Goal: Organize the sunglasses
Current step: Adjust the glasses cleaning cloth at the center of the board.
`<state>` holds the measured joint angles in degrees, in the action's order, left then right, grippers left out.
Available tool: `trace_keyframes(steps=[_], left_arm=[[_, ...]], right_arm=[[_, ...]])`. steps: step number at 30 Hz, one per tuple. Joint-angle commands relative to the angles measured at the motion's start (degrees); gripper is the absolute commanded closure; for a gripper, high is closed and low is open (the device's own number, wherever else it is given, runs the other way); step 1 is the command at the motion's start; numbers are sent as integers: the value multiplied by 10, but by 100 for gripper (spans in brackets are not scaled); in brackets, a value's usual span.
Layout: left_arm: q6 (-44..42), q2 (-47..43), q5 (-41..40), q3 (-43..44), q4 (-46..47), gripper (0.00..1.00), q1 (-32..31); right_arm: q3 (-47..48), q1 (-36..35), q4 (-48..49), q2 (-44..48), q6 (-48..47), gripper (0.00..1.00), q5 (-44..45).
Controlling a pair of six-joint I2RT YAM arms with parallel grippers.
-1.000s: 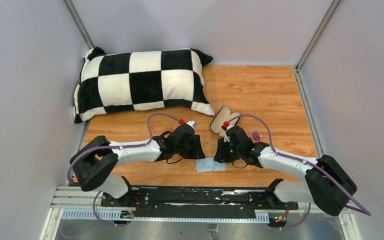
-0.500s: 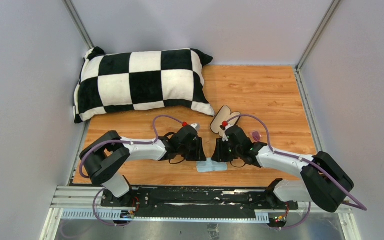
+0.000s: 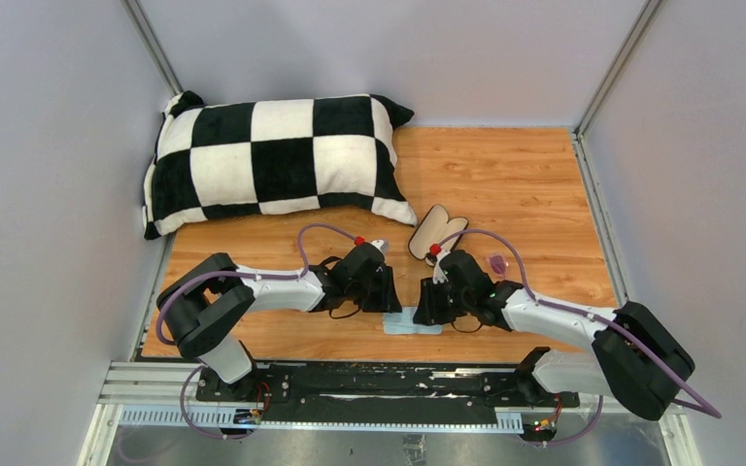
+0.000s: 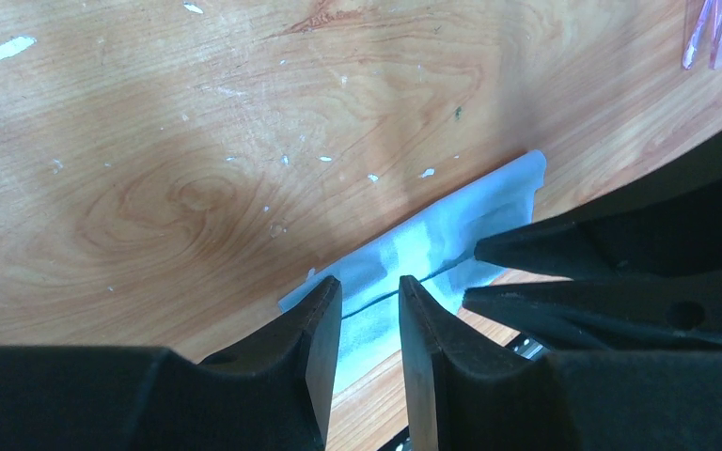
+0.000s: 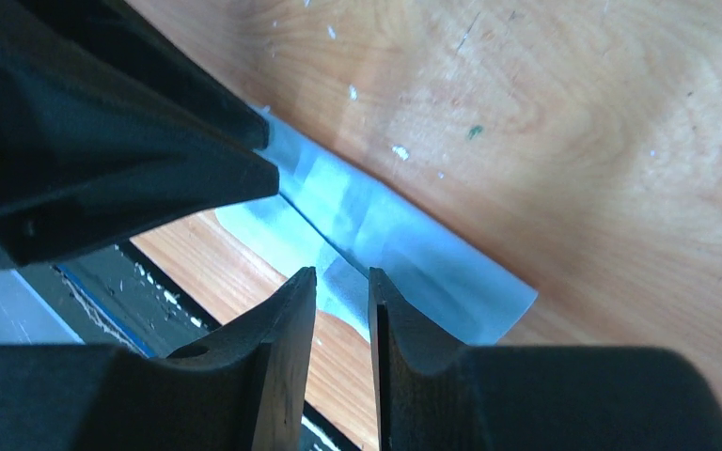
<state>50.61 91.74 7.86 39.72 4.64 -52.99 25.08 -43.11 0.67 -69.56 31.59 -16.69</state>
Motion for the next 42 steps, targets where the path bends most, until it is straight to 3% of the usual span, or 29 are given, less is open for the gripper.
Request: trace_keyframes(steps=[1, 9, 13, 18, 22, 26, 30, 36, 42], left_arm=[[-4, 8, -8, -14, -5, 64, 0], [-16, 0, -13, -10, -19, 64, 0], [-35, -3, -2, -2, -27, 64, 0], [-52, -24, -17, 5, -52, 64, 0], [-63, -26, -23, 16, -80, 64, 0], [-60, -20, -14, 16, -81, 64, 0], [-63, -16, -12, 20, -87, 64, 0], [-61, -14, -11, 27, -91, 64, 0], [-82, -10, -13, 44, -122, 64, 0]], right_arm=[[-11, -18, -62, 30, -26, 67, -23], [-9, -37, -140, 84, -53, 67, -45], [-3, -38, -167, 130, -43, 65, 7], [-2, -39, -118, 158, 22, 65, 56], [-12, -41, -18, 123, 67, 64, 71], [-5, -48, 51, 40, 49, 50, 32], [-5, -81, 83, -9, 39, 48, 8], [-18, -121, 95, -28, 36, 51, -14], [-18, -142, 31, 10, 12, 52, 4]])
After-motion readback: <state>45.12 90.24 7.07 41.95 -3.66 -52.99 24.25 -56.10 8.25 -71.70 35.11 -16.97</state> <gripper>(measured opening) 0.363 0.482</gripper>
